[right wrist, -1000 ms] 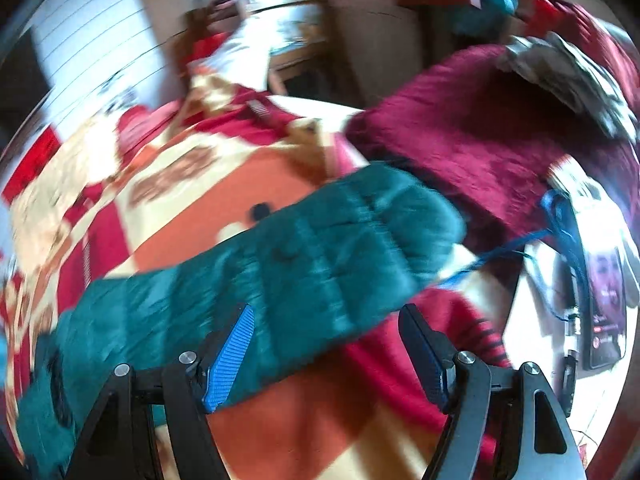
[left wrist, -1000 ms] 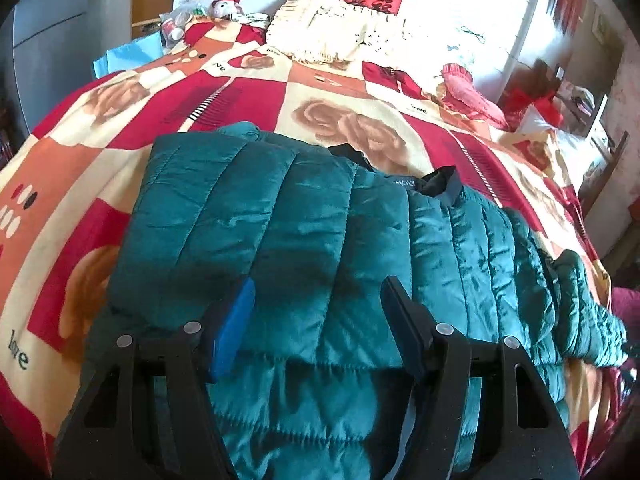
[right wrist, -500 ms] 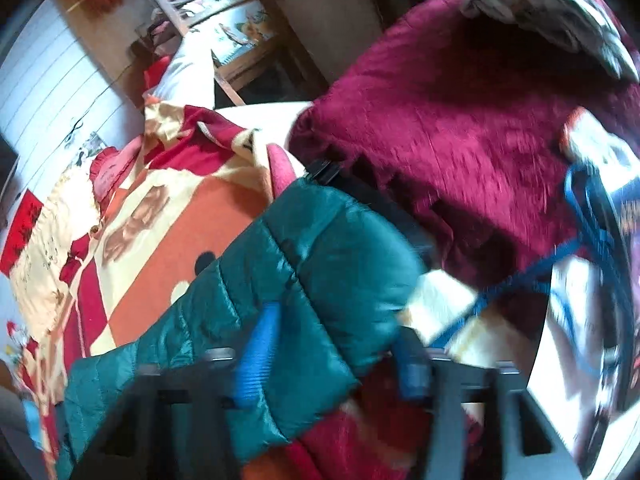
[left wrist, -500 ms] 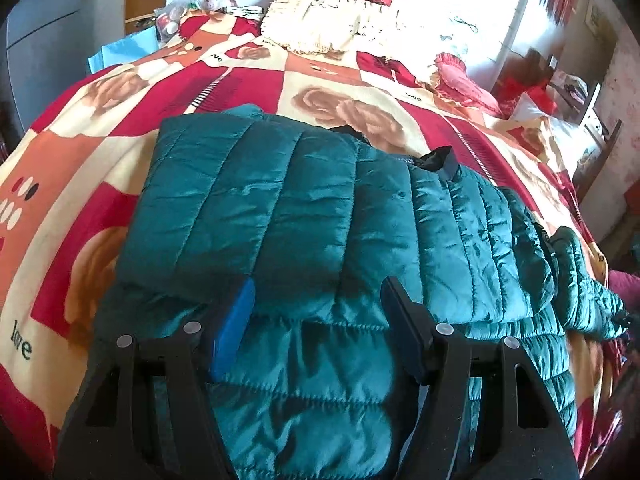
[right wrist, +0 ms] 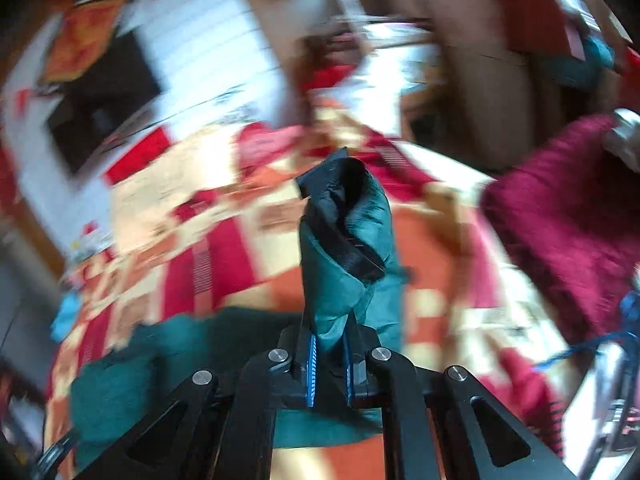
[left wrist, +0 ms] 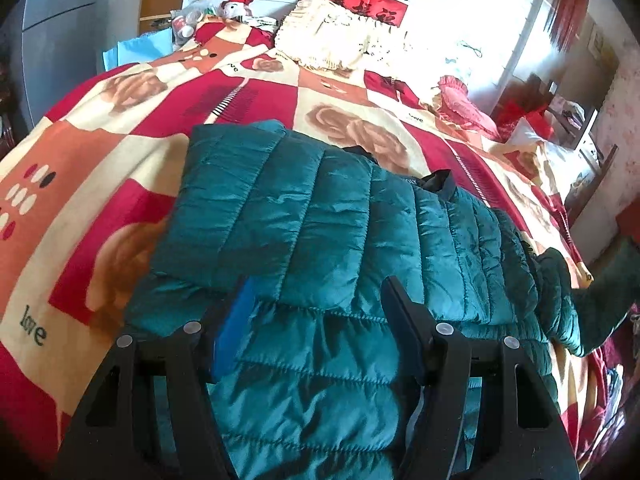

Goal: Fold large clothes
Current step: 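Lift the held sleeve and fold it over the jacket body with the right gripper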

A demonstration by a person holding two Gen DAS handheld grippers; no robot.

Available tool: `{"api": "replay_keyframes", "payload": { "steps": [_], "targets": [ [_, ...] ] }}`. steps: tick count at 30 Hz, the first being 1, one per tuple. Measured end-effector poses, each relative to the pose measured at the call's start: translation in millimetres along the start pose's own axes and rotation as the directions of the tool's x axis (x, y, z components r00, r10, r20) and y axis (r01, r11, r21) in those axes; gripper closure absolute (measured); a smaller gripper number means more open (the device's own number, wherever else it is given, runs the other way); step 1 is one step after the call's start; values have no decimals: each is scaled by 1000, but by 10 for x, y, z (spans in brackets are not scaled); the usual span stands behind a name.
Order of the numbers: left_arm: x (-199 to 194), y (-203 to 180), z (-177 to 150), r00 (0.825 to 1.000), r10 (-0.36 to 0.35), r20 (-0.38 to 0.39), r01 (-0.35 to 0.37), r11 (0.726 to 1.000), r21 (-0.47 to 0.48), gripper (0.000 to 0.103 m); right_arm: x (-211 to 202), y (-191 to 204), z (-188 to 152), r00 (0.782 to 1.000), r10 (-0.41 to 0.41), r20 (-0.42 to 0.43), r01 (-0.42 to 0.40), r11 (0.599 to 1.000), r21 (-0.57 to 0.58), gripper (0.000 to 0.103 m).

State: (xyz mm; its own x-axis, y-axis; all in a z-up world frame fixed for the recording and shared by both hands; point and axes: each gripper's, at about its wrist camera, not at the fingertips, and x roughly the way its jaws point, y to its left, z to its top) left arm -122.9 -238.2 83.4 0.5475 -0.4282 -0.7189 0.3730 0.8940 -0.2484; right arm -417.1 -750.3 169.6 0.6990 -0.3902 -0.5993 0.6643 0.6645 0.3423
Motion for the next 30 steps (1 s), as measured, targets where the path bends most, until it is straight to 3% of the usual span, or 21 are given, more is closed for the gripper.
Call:
{"api": "replay_keyframes", "payload": {
  "steps": [6,12,21,25,27,29,30],
  "targets": [
    [-73,122,-30,999,35,-6,-35,999,13,37,59,1246,-203,973,213,-91,-226,959,-170,94],
    [-113,254,-53,998,61,3,-61,998,24,37,283,2223,-637,904,355,-237,-406,887,-219,94],
    [-104,541,-14,999,48,-3,-48,998,-51,37,761,3244,-1546,799,419,-432,-545,808,-223,94],
    [-98,679,-12,999,36,-8,-37,995,-97,37,1086,3471,-1924,781,368,-505,-538,807,-243,92],
    [-95,730,-19,1000,21,-16,-23,993,-118,37,1229,3509,-2035,762,347,-547,-538,809,-237,77],
    [-98,747,-18,1000,-5,-18,3,991,-134,37,1235,3483,-2048,728,401,-556,-578,795,-184,39],
    [-101,736,-17,1000,-17,-18,15,990,-139,37,1189,3468,-2026,711,431,-555,-600,784,-159,29]
  ]
}}
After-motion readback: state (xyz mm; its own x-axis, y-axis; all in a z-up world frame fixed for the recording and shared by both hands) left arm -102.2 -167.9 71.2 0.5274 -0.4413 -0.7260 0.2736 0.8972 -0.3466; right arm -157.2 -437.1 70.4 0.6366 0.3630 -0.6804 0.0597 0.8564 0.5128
